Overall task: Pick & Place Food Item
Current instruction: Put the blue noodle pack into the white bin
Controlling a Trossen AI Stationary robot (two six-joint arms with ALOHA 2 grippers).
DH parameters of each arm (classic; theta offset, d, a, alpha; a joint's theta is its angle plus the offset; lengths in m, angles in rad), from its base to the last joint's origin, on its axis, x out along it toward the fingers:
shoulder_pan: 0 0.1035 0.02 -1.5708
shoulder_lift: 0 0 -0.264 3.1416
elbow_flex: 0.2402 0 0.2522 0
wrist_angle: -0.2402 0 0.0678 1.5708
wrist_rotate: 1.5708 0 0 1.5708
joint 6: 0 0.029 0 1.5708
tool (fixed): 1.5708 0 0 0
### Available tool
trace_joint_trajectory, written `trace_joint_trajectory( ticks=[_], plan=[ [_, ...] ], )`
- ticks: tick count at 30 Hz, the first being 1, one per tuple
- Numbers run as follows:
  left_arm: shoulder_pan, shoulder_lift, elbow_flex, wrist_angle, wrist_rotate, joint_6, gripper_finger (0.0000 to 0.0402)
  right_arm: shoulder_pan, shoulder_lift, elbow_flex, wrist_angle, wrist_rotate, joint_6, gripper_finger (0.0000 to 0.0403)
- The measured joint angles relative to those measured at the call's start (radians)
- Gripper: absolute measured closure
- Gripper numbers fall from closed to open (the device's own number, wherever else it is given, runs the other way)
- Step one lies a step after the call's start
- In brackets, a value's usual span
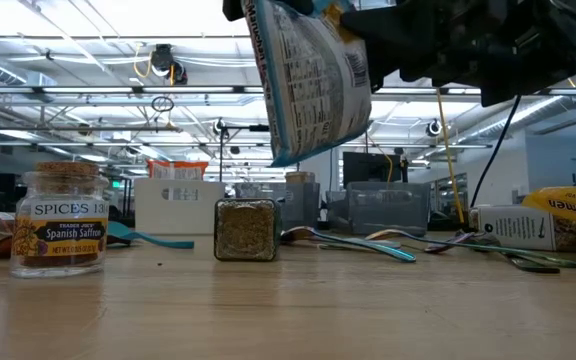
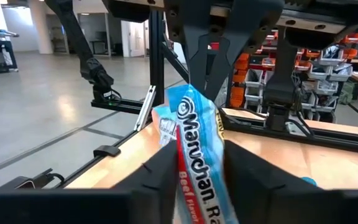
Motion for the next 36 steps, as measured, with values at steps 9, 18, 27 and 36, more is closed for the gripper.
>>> trace_joint_trajectory(
  ticks=[9, 18, 27, 36],
  plan=[
    [0.000, 0.000, 0.000, 0.000, 0.017, -0.023, 0.0401, 0.000, 0.000, 0.000, 0.000, 0.000, -0.002, 0.0398],
    [0.022, -0.001, 0.000, 0.004, 0.059, -0.093, 0.0367, 0.000, 0.000, 0.000, 0.002, 0.002, -0.020, 0.0402],
    [0.079, -0.002, 0.000, 0.009, 0.117, -0.132, 0.0284, -0.010, 0.000, 0.000, -0.006, 0.086, -0.023, 0.0403],
    [0.092, -0.002, 0.000, 0.008, 0.125, -0.113, 0.0211, -0.052, 0.000, 0.000, -0.007, 0.086, -0.004, 0.0403]
  ],
)
